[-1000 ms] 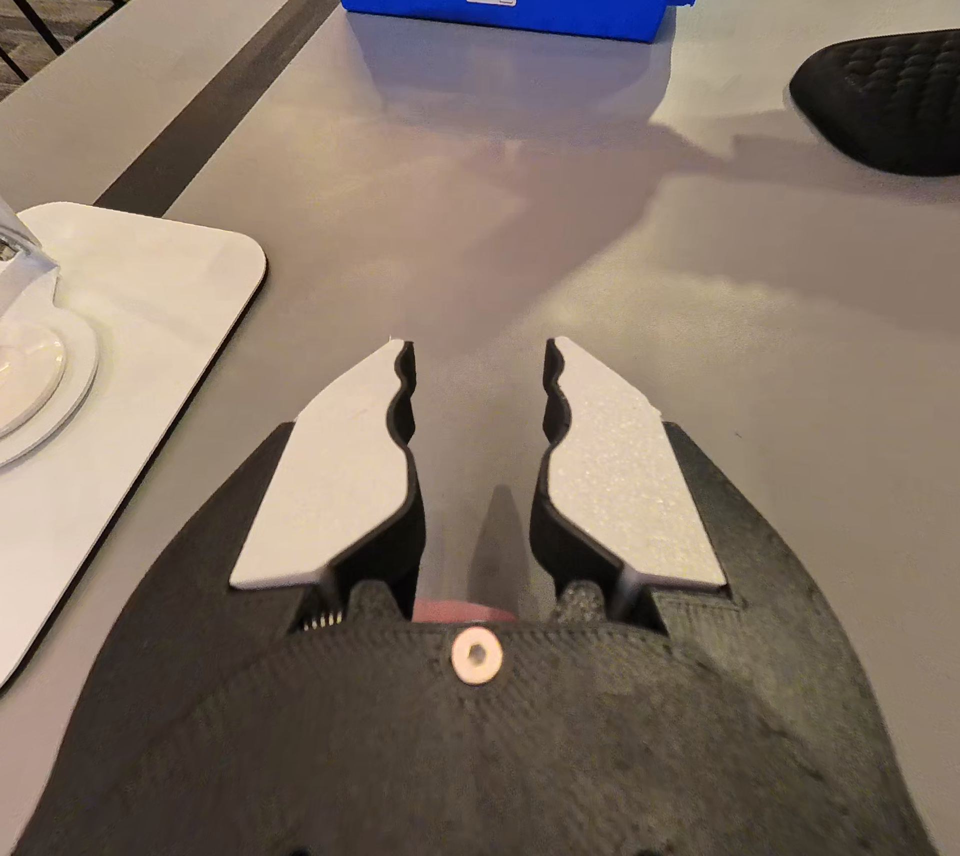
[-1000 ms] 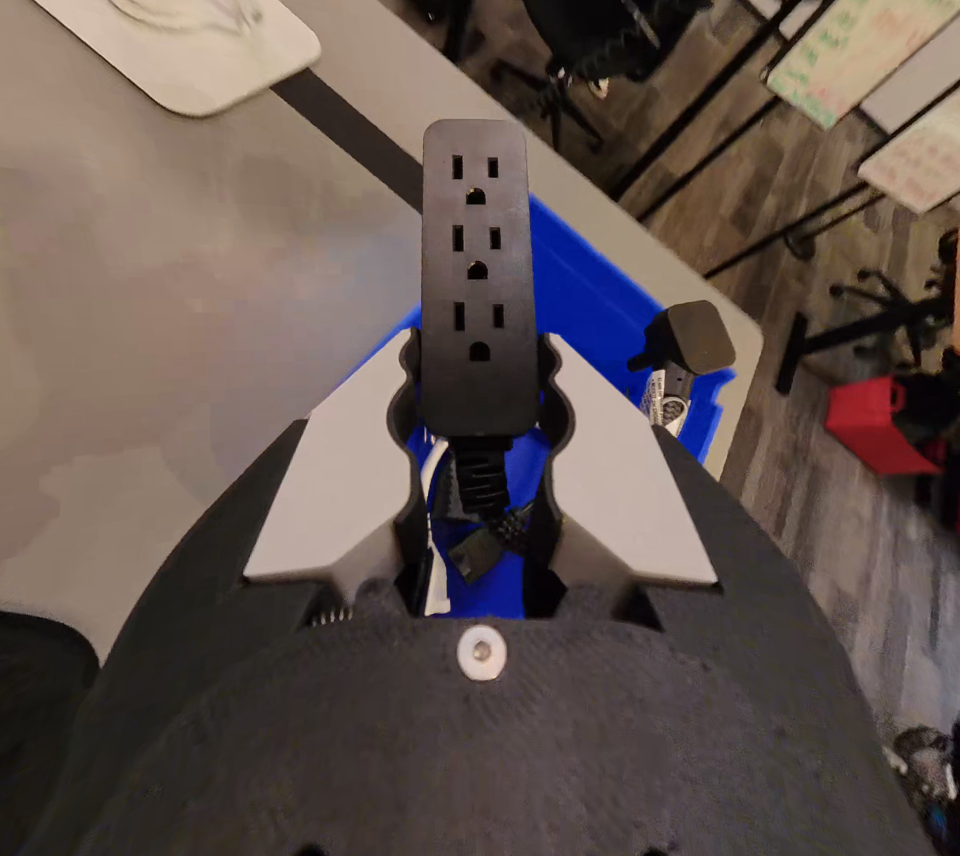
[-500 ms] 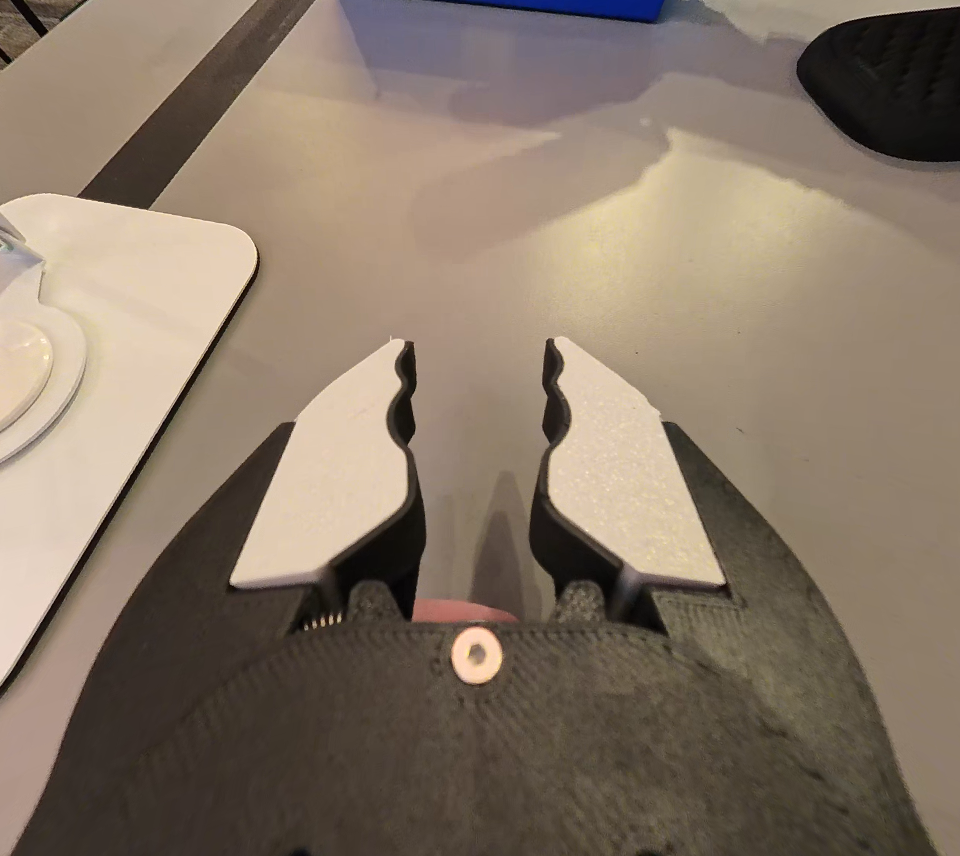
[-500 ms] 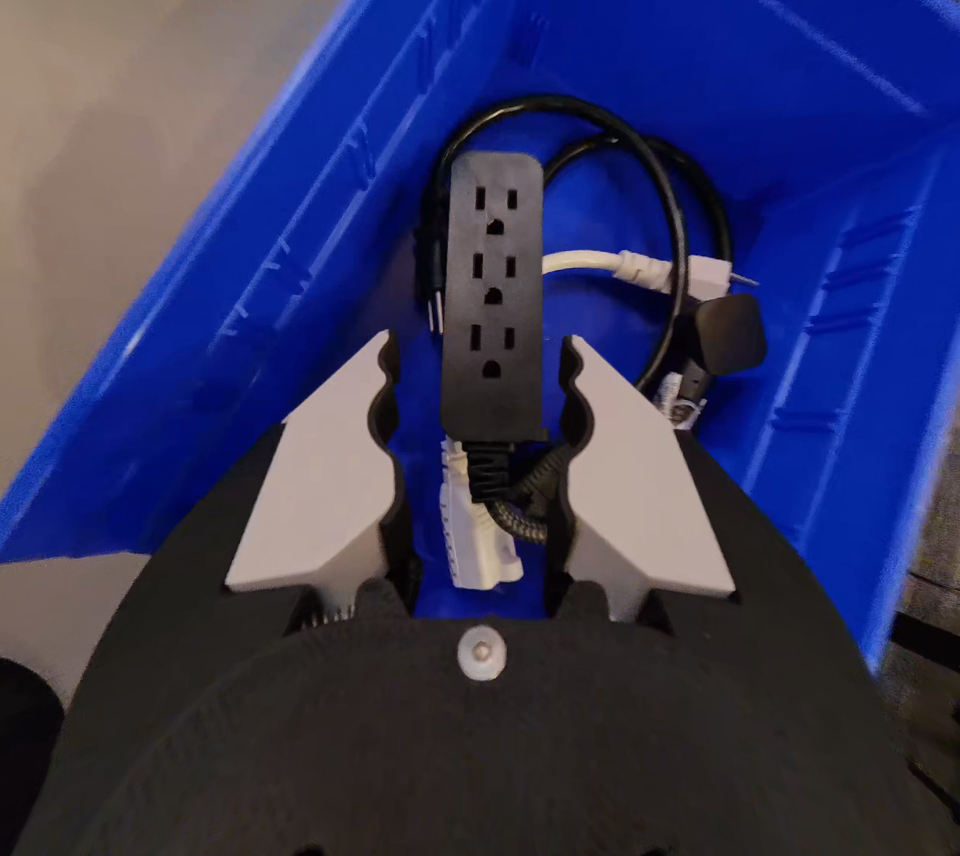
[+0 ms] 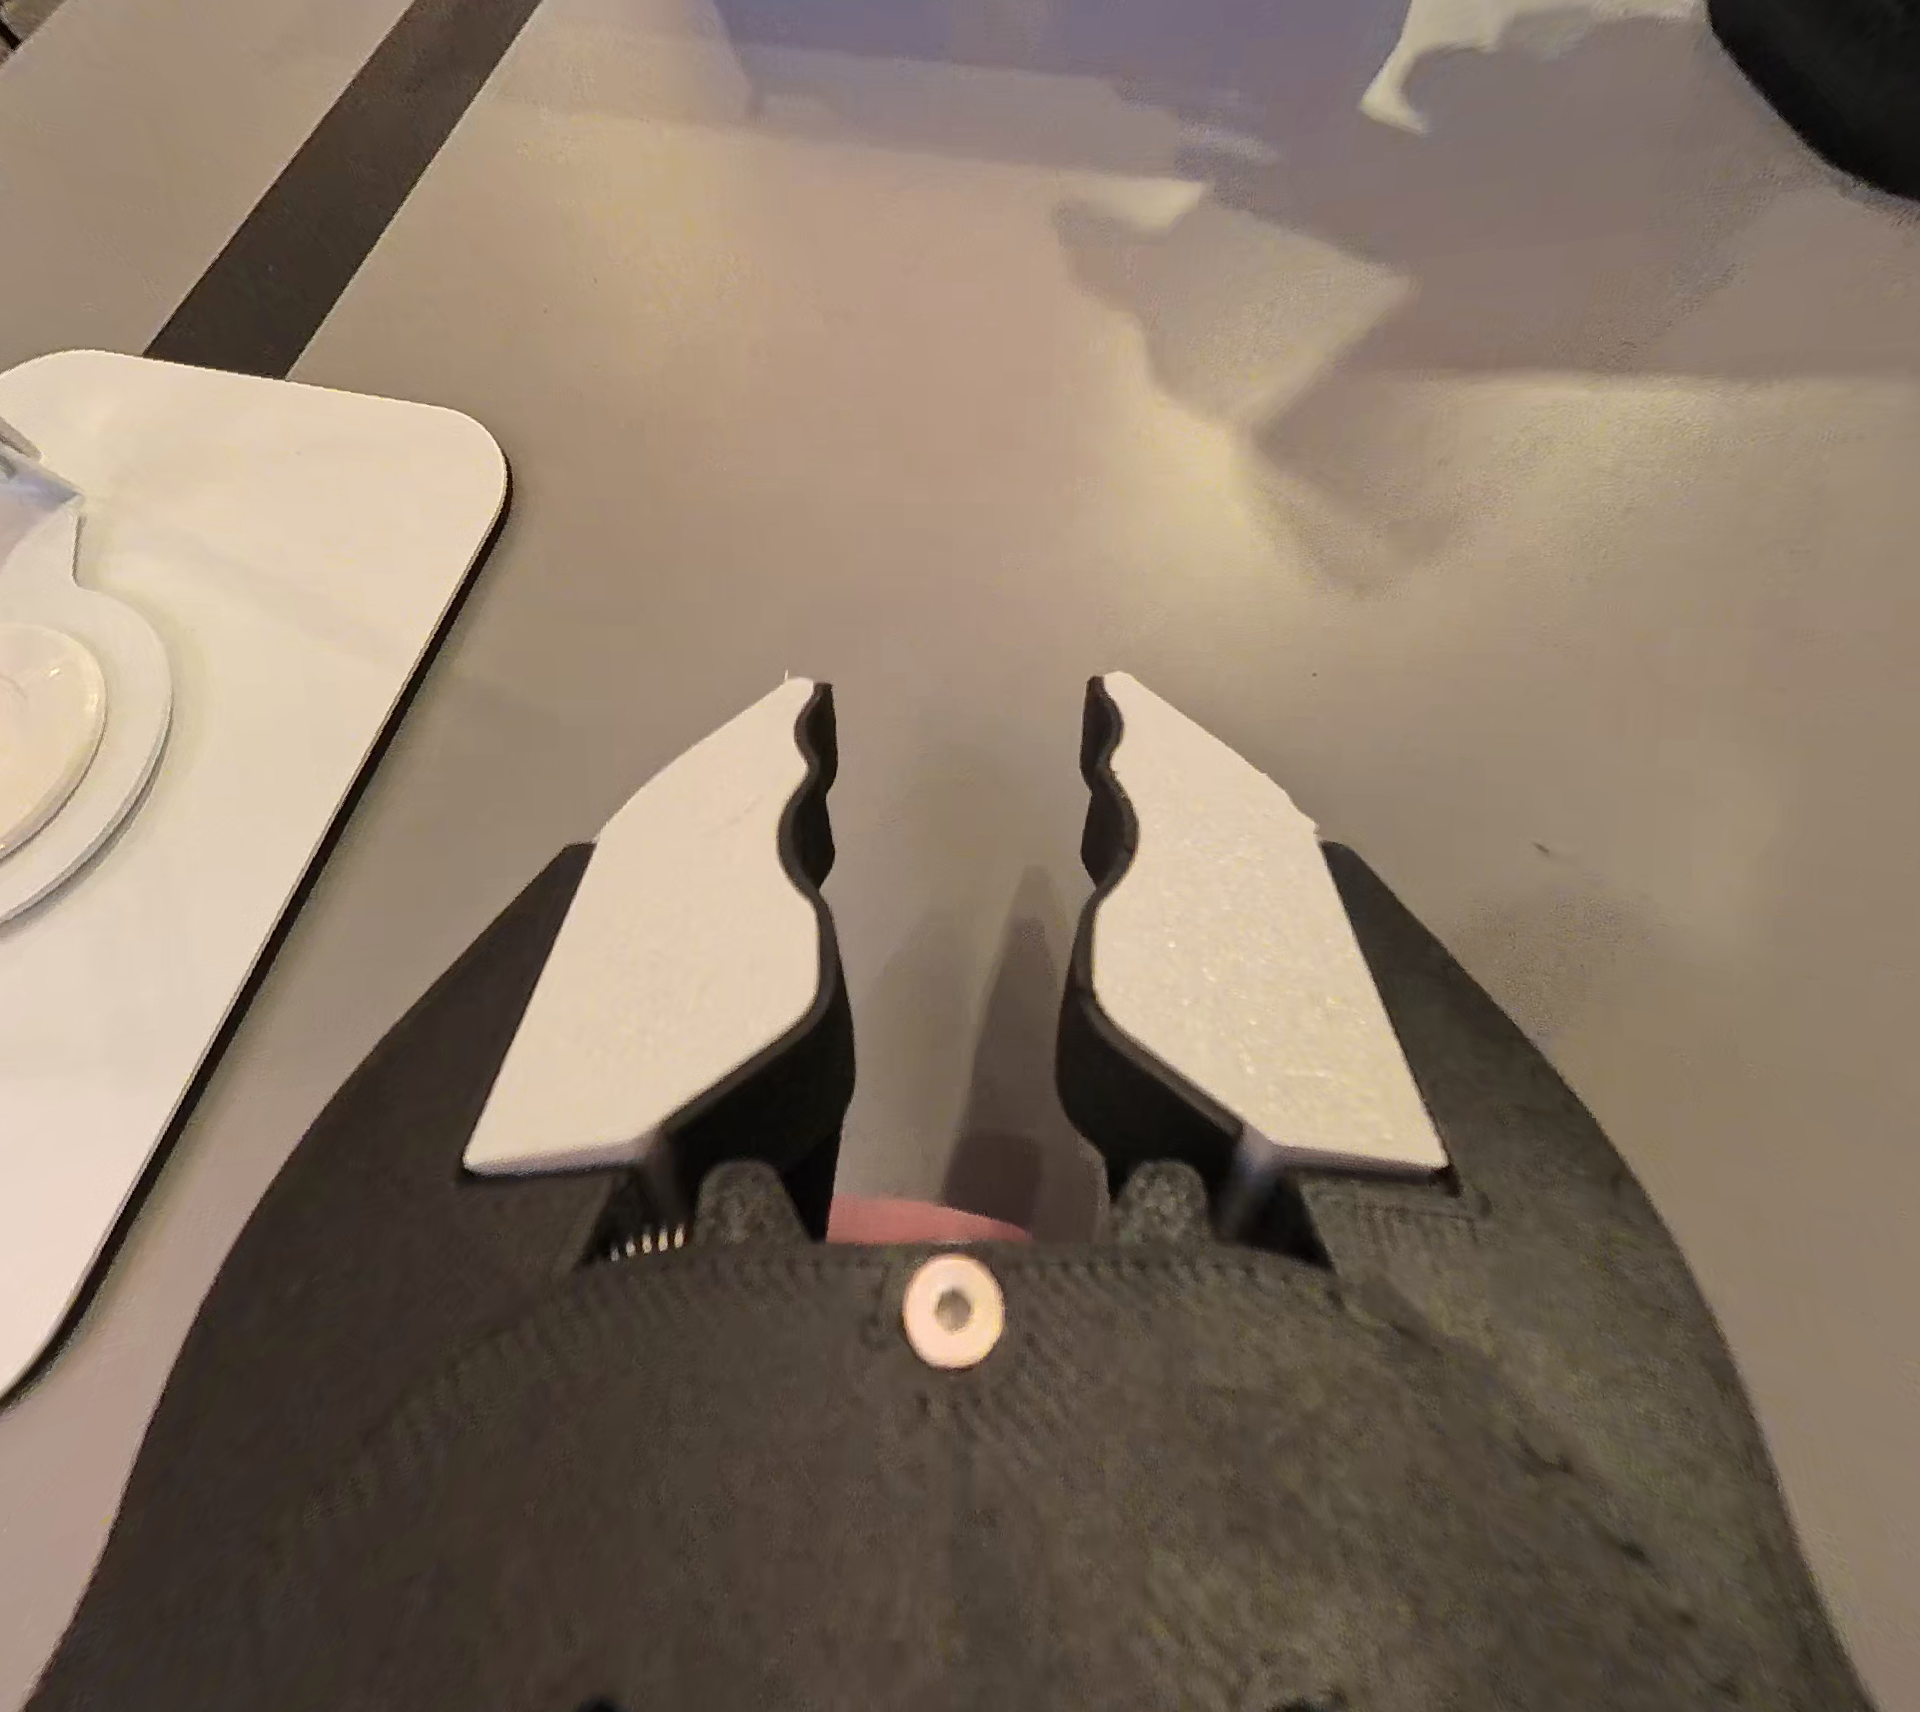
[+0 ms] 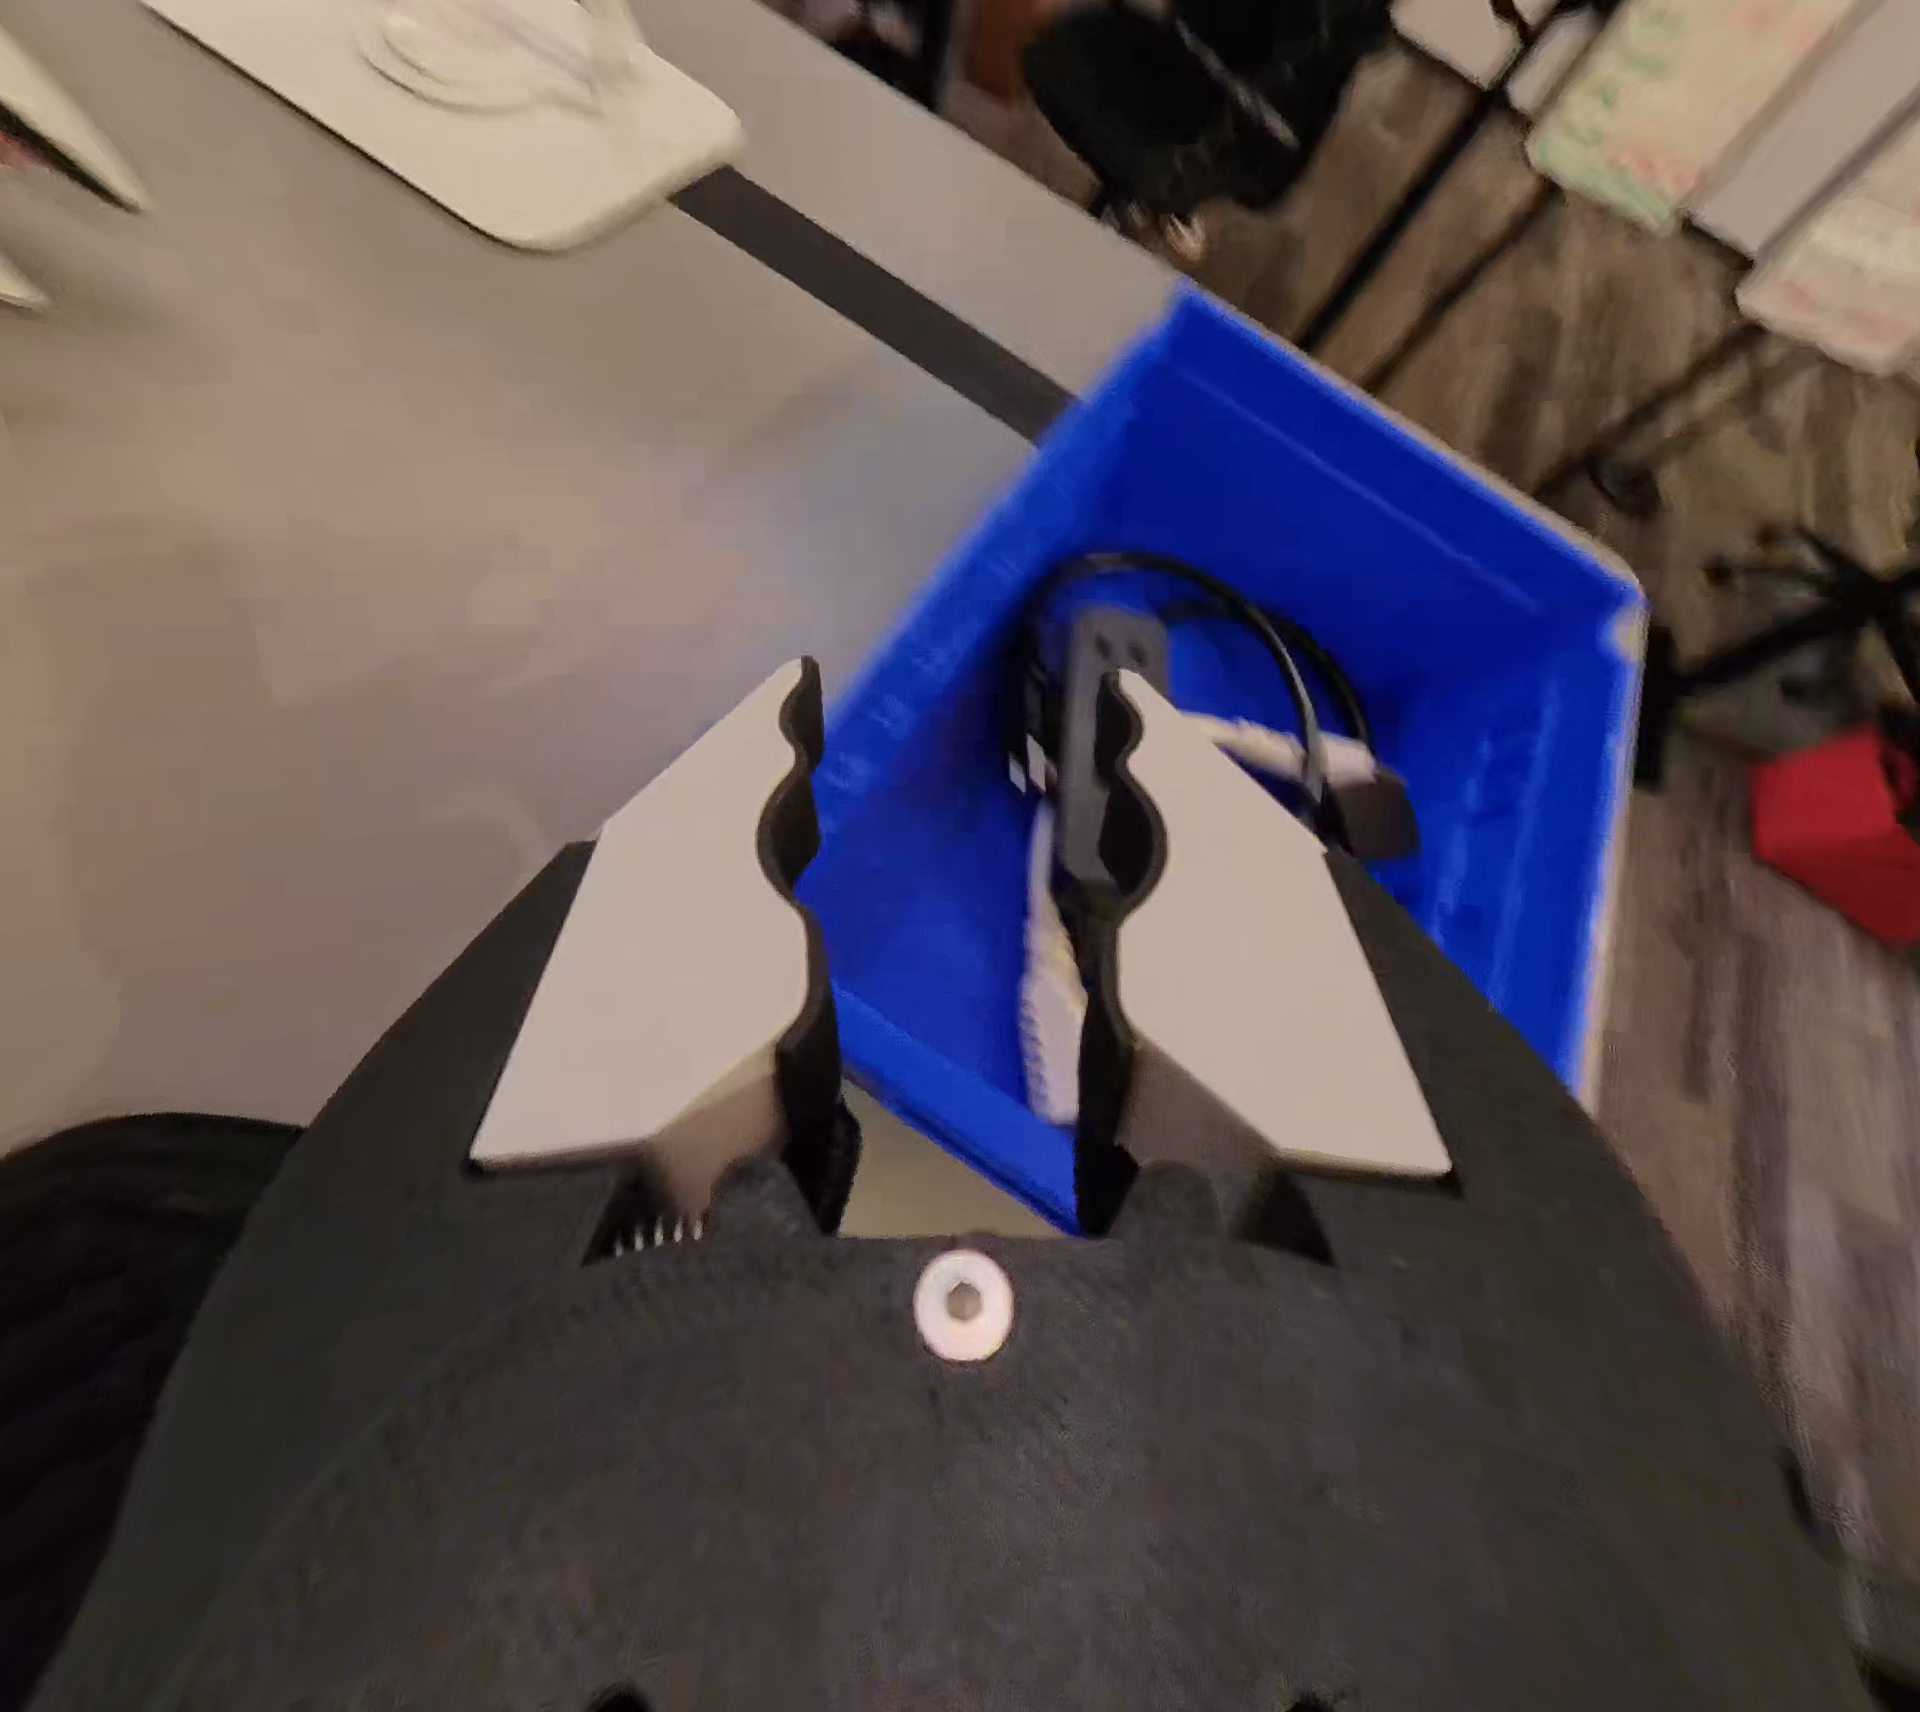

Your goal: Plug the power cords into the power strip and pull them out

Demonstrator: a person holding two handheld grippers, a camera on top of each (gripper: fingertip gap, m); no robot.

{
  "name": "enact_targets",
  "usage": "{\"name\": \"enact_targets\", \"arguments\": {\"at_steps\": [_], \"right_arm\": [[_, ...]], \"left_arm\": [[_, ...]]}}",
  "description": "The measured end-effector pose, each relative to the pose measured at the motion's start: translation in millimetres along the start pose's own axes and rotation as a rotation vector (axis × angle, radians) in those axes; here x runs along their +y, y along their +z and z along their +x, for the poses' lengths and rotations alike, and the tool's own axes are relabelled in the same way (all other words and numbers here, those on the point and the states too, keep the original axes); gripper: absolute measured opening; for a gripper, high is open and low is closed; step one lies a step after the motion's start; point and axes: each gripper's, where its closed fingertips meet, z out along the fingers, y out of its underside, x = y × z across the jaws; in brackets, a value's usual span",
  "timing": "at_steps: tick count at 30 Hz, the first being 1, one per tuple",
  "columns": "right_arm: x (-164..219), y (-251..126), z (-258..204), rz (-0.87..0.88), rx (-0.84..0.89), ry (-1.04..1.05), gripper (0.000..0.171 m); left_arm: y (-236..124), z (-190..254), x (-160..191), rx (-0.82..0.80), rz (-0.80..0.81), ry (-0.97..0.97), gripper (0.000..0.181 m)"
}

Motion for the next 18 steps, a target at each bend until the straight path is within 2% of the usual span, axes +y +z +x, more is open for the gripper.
{"name": "enact_targets", "arguments": {"at_steps": [7, 11, 15, 18], "right_arm": [[-110, 18, -126, 0.252, -0.307, -0.296, 0.048], [-162, 44, -164, 0.357, -0.372, -0.43, 0.046], [-178, 82, -175, 0.431, -0.413, -0.399, 0.042], [-164, 114, -182, 0.455, -0.438, -0.332, 0.041]], "left_arm": [[3, 1, 4, -0.028, -0.032, 0.034, 0.044], [2, 0, 3, -0.037, -0.026, 0.042, 0.044], [2, -2, 3, -0.061, -0.025, 0.046, 0.044], [3, -13, 8, -0.132, -0.059, 0.062, 0.045]]}}
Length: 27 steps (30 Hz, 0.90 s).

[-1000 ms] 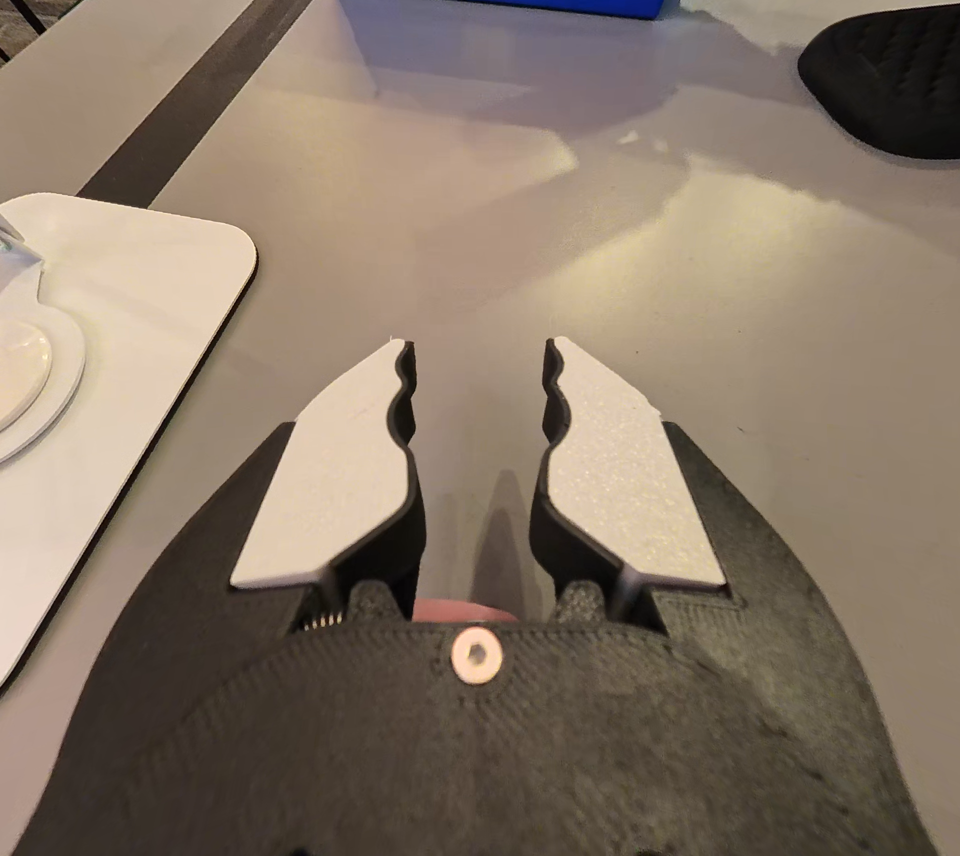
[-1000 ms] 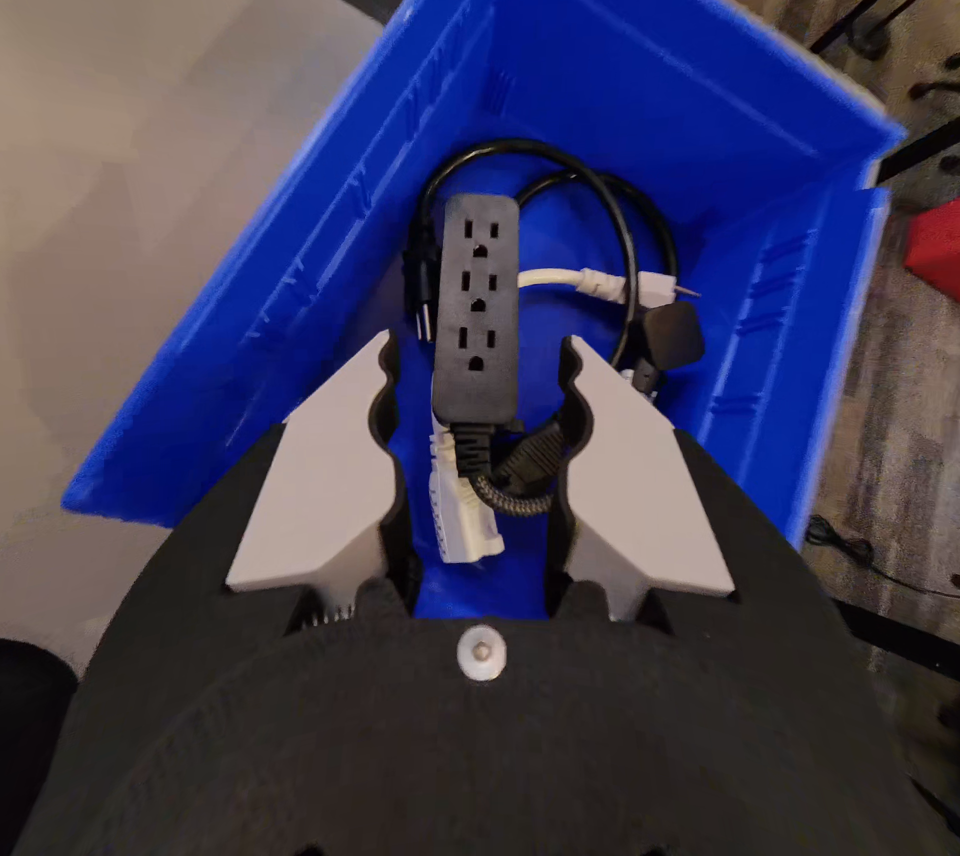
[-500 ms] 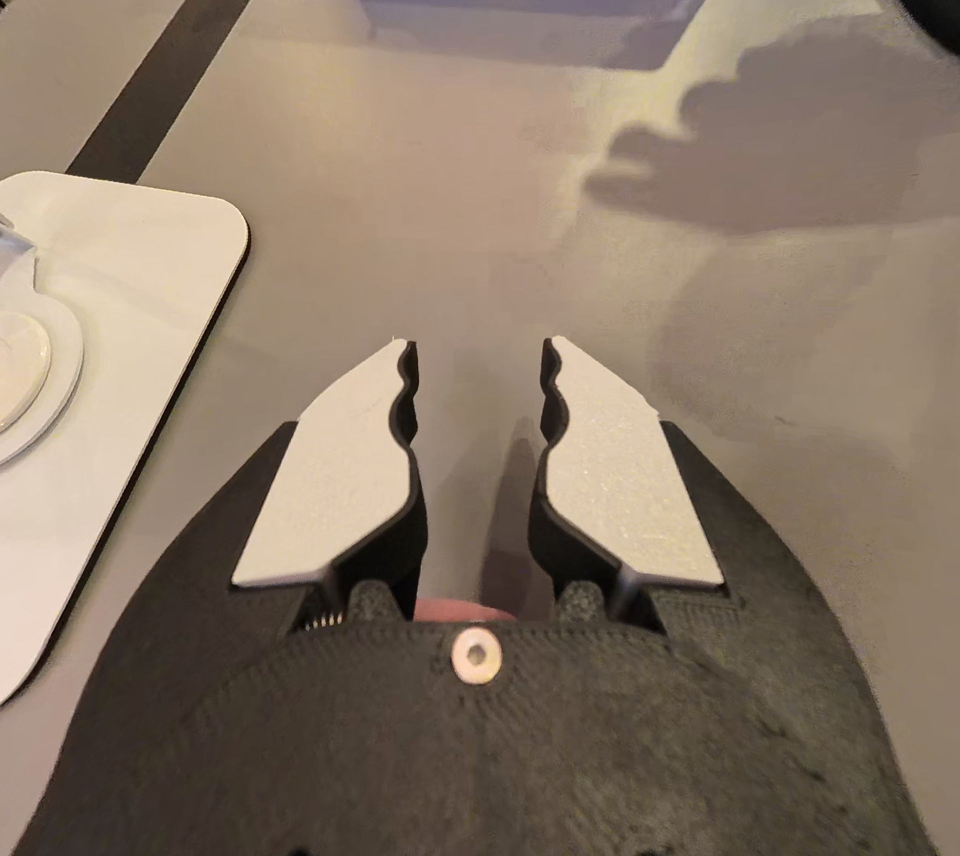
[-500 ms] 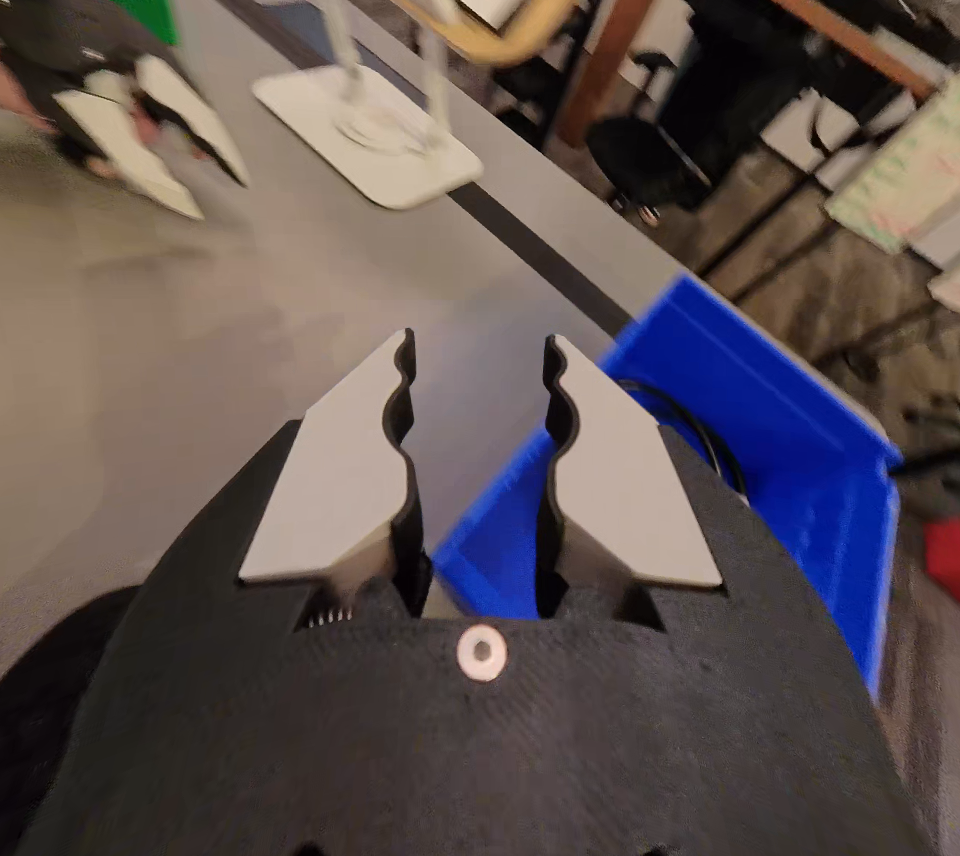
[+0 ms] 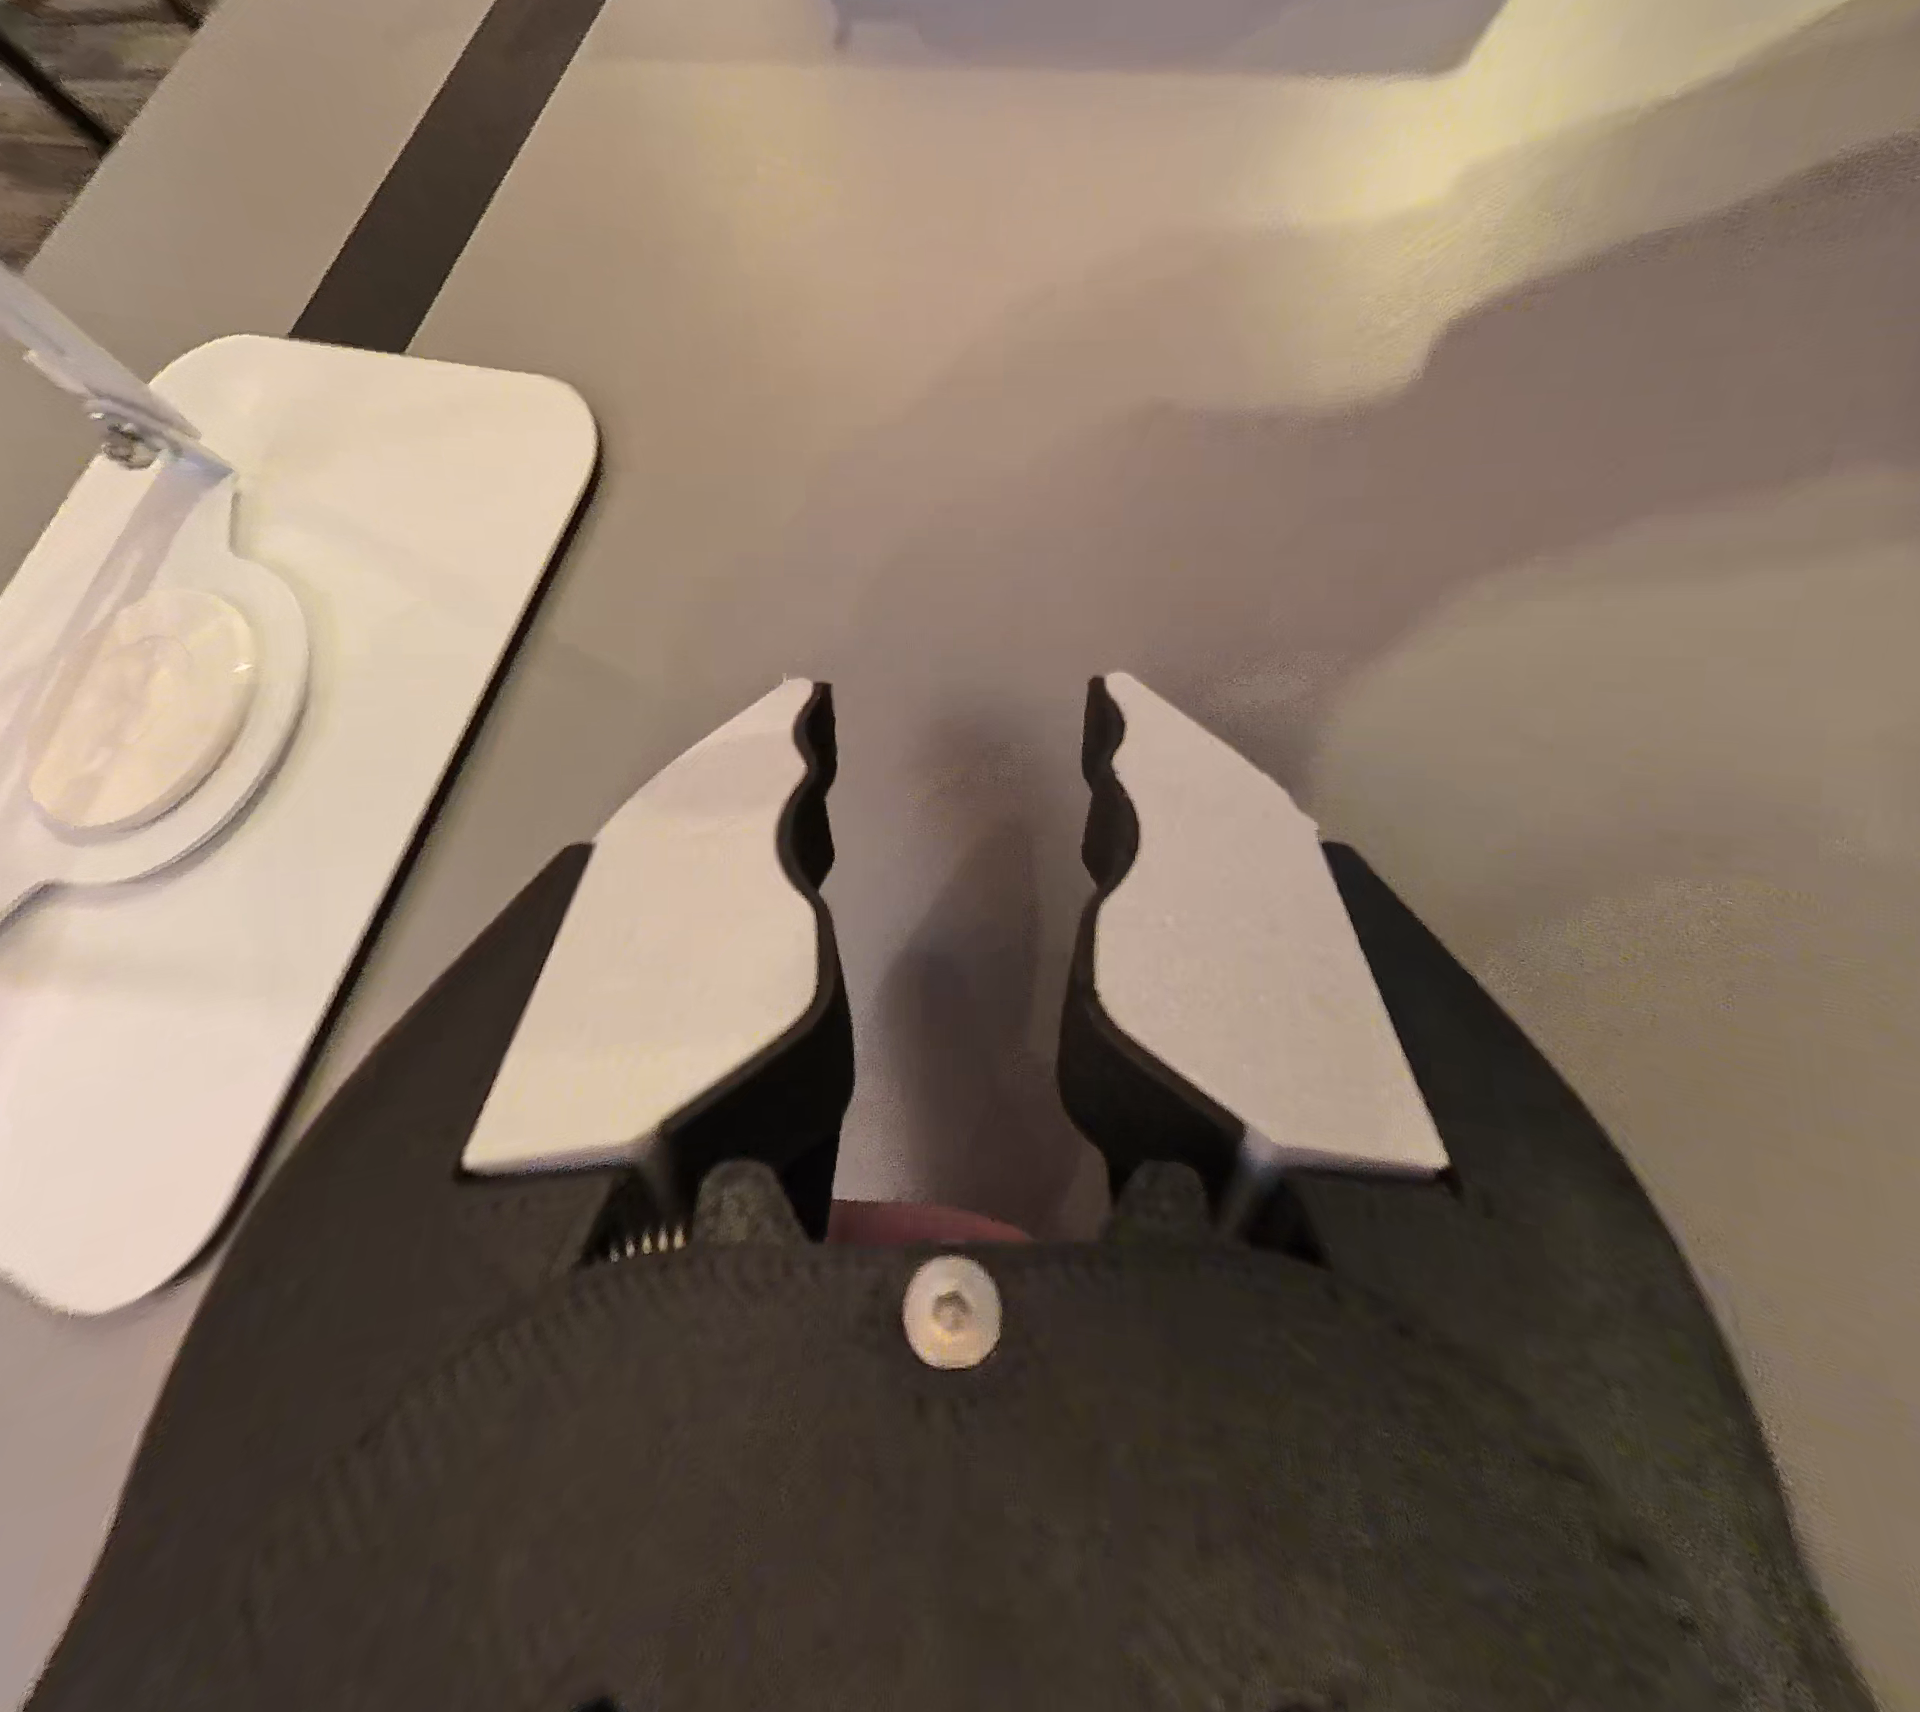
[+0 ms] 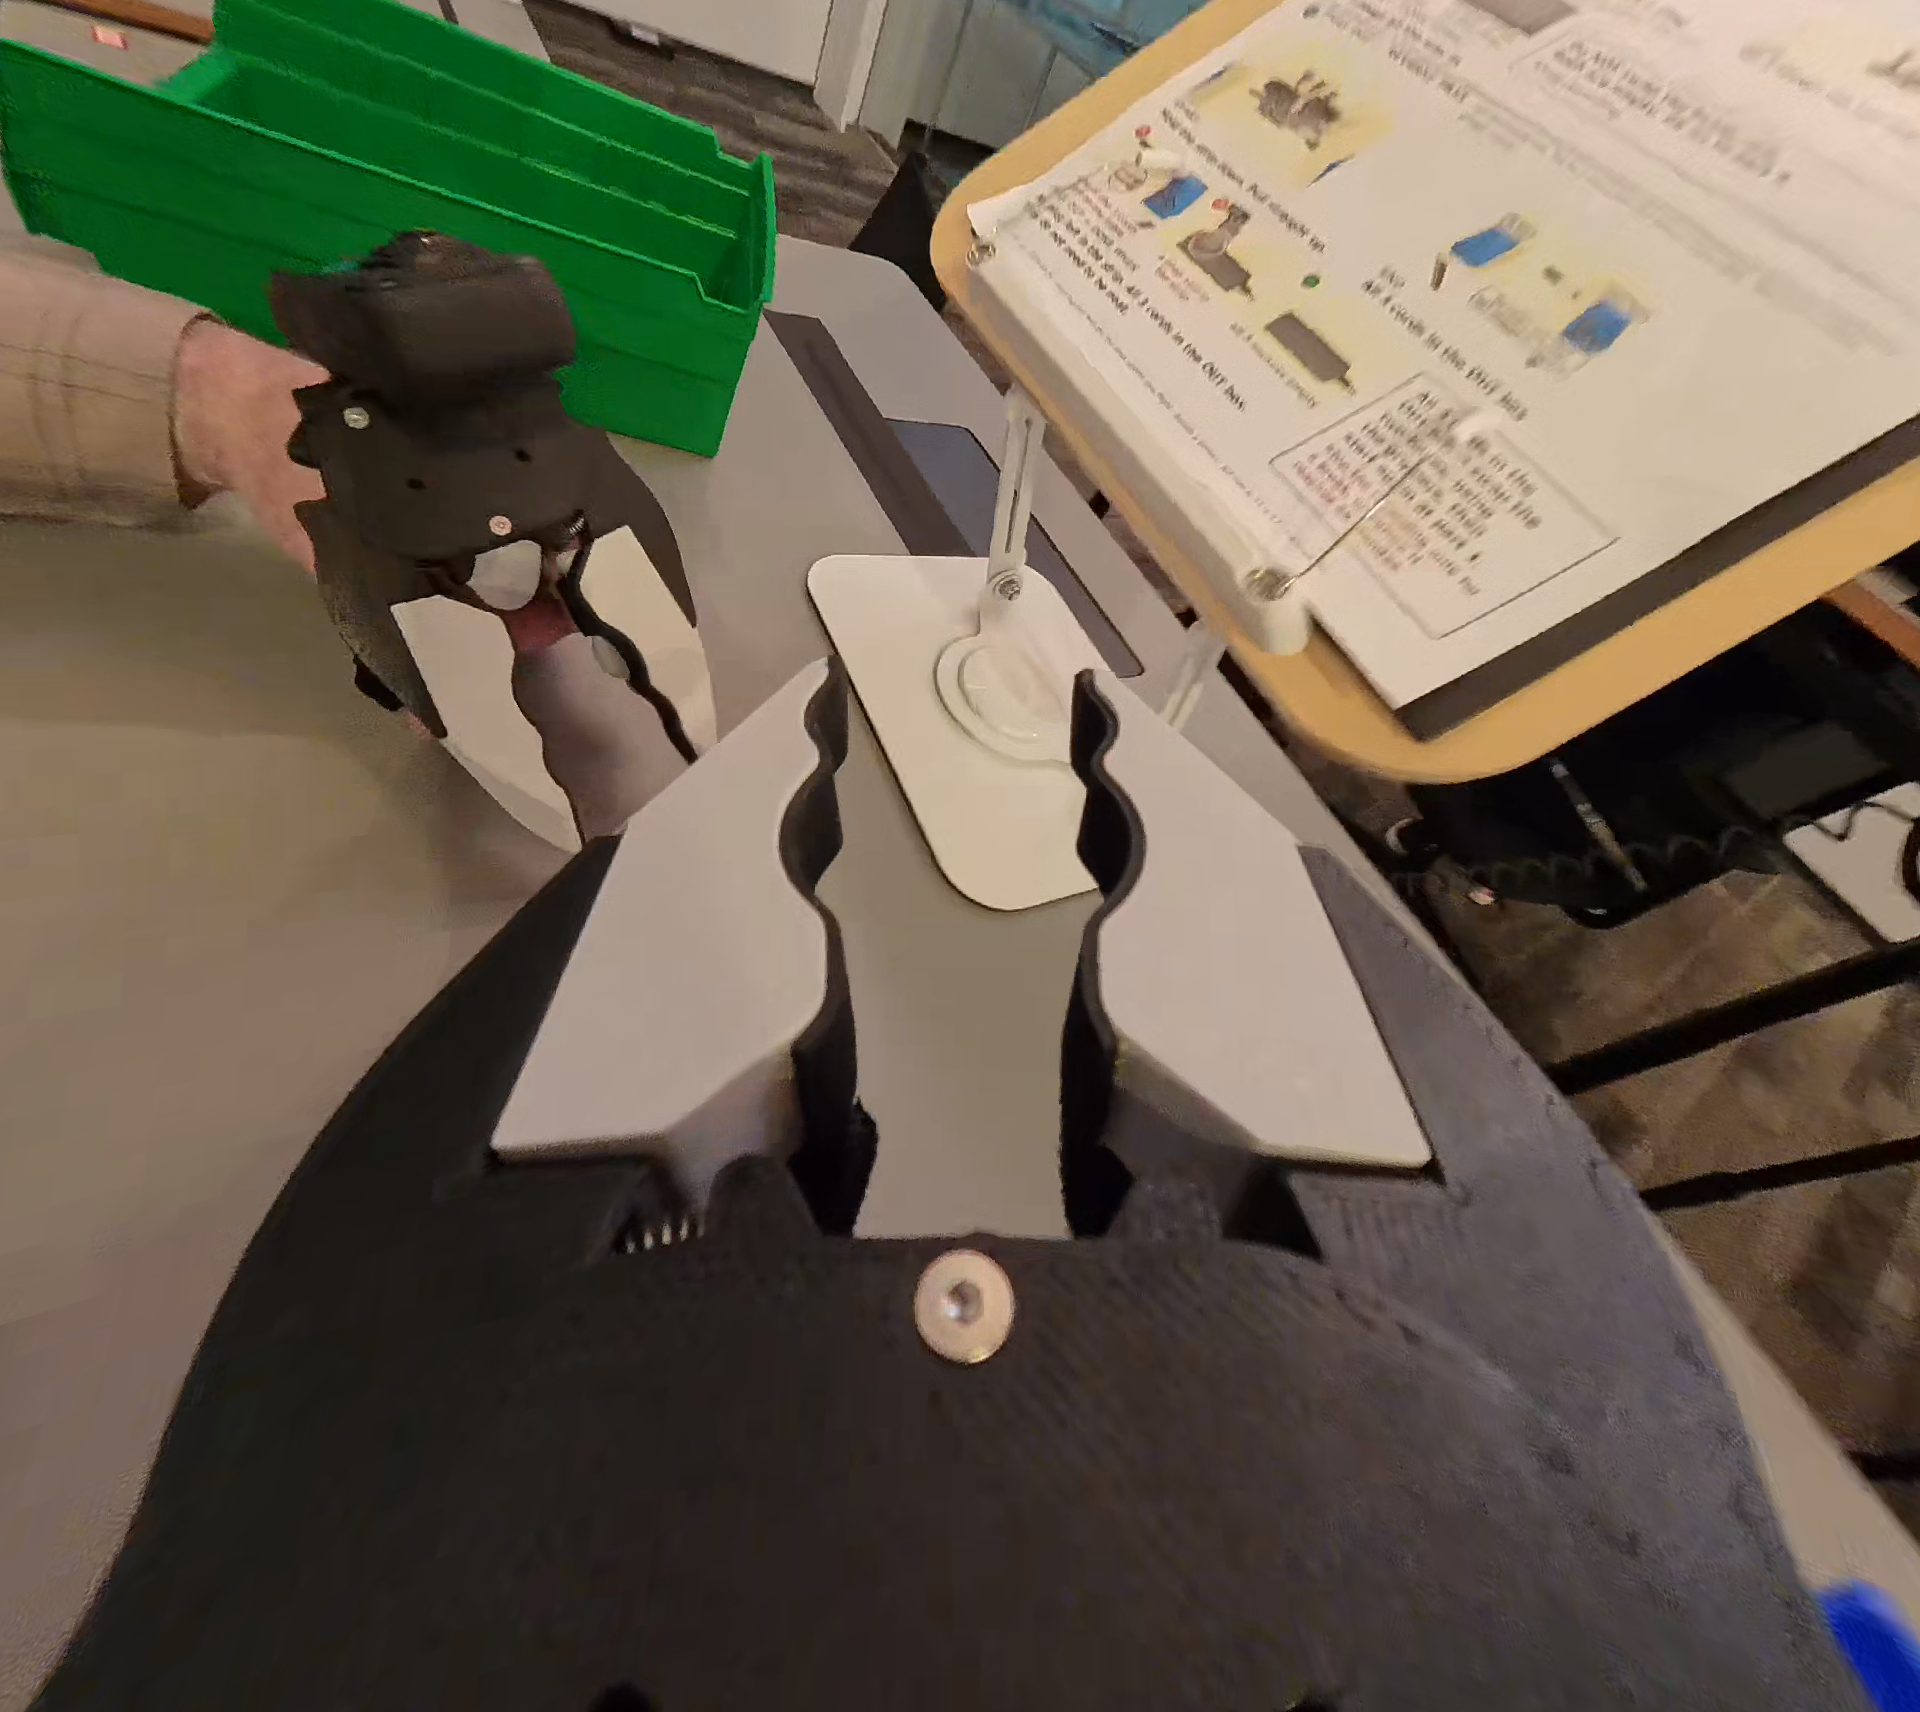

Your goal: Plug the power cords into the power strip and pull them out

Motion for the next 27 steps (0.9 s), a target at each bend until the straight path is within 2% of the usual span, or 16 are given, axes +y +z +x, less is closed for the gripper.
{"name": "enact_targets", "arguments": {"at_steps": [4, 9, 18, 27], "right_arm": [[46, 27, -13, 0.018, -0.006, 0.079, 0.038], [91, 45, -29, -0.112, -0.048, 0.008, 0.035], [102, 55, -51, -0.173, -0.099, -0.03, 0.042], [118, 61, -60, -0.255, -0.106, -0.091, 0.046]], "left_arm": [[4, -10, 10, -0.068, -0.064, 0.024, 0.051], [5, -16, 11, -0.105, -0.07, 0.022, 0.056], [4, -28, 11, -0.188, -0.07, 0.017, 0.059], [3, -28, 10, -0.194, -0.062, 0.022, 0.058]]}}
